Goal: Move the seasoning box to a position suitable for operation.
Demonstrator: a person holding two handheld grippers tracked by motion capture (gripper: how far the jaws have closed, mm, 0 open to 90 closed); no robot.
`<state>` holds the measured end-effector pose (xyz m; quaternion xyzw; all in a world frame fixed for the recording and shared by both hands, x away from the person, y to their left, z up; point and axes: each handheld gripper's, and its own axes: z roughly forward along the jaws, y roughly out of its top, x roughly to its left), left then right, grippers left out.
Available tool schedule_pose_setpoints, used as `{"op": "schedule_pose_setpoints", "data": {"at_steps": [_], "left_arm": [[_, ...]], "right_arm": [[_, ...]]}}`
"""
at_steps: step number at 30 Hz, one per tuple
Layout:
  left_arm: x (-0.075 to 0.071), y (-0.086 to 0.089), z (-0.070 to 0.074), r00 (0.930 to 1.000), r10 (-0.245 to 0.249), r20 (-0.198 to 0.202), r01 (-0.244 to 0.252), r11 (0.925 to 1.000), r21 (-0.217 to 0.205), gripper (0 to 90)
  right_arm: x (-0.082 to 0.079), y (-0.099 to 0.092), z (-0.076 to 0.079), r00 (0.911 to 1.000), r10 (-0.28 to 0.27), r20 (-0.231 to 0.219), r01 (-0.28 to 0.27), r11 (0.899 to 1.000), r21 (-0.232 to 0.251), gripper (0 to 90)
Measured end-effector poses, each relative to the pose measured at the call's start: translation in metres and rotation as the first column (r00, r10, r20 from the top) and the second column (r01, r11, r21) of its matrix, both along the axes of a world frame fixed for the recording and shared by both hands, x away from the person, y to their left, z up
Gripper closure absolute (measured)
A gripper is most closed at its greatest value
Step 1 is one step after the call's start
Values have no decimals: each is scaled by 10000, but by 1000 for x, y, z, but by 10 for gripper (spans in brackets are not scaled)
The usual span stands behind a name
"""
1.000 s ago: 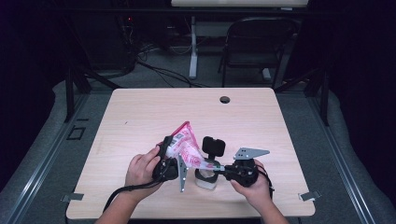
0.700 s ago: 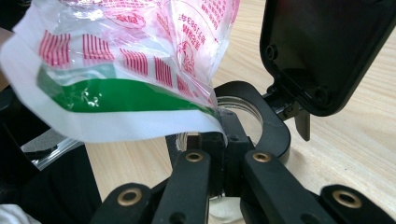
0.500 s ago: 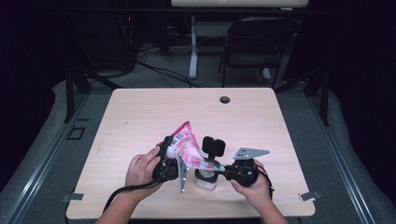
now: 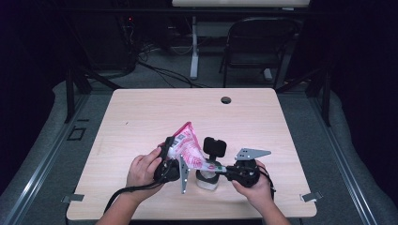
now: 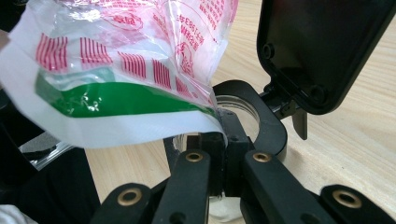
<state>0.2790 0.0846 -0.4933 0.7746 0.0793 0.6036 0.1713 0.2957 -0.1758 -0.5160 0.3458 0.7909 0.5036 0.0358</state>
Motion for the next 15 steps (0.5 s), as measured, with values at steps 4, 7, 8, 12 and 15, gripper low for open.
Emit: {"op": "schedule_pose_setpoints", "data": {"at_steps": [4, 7, 8, 12, 15], "left_arm": [[0, -1, 0, 10000, -1, 47, 1, 10000, -9, 657], [0, -1, 2, 10000, -19, 43, 19, 10000, 50, 657], [-1, -1, 2, 10000, -3, 38, 3, 10000, 67, 657], [-1, -2, 2, 10000, -14, 44, 13, 10000, 34, 656], [0, -2, 2, 10000, -31, 24, 31, 10000, 21, 657]], "right_arm": [[0, 0, 0, 10000, -12, -2, 12, 10000, -3, 900], [0, 0, 0, 10000, -40, -2, 40, 10000, -11, 900], [0, -1, 0, 10000, -41, -2, 41, 10000, -11, 900], [0, -1, 0, 10000, -63, -11, 63, 10000, 15, 900], [0, -1, 0, 10000, -62, -21, 62, 10000, -8, 900]]}}
